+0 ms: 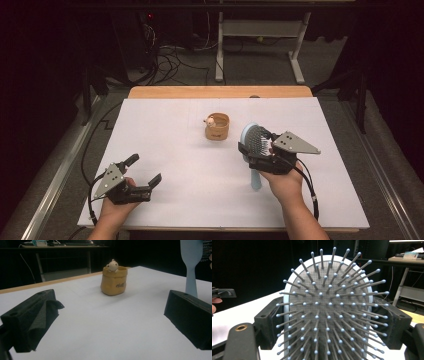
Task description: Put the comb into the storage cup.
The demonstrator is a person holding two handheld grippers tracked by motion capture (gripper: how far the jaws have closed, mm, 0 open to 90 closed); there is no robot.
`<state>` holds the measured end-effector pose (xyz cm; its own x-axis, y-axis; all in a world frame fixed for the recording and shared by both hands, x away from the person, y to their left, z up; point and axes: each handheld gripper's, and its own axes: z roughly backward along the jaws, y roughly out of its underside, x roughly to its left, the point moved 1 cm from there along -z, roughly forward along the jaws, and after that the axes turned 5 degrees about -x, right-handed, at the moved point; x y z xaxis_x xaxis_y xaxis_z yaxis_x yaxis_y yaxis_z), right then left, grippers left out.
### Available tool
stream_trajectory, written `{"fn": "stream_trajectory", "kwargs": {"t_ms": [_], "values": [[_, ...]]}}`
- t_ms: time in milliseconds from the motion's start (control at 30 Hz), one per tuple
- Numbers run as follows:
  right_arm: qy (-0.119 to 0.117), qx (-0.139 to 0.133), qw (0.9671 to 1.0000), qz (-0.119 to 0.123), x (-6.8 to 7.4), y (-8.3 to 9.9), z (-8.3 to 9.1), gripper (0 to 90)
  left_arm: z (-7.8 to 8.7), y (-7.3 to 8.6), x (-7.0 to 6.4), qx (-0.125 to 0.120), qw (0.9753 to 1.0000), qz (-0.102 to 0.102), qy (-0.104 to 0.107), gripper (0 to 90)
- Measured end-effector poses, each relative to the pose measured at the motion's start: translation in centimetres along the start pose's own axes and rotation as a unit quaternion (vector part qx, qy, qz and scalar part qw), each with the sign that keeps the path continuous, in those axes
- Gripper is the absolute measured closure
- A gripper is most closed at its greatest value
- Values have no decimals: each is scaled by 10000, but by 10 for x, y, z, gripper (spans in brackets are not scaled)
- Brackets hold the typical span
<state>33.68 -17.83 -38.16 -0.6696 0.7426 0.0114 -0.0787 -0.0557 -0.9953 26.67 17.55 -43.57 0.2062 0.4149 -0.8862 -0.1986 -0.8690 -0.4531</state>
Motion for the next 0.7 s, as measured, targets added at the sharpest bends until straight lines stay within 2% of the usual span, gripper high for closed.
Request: {"fn": "stream_trajectory", "kwargs": {"t_ms": [100,133,467,700], "values": [[0,13,10000,-27,0,-1,-1,207,0,-1,1,10,10000,-74,22,2],[-3,18,10000,2,0,-2,-2,207,0,-1,1,7,10000,-2,7,2],[46,112,9999,88,1,-10,-9,207,0,-2,3,17,10000,-25,9,2],[99,135,9999,31,-3,-12,-11,207,0,-2,2,11,10000,21,-4,2]]}}
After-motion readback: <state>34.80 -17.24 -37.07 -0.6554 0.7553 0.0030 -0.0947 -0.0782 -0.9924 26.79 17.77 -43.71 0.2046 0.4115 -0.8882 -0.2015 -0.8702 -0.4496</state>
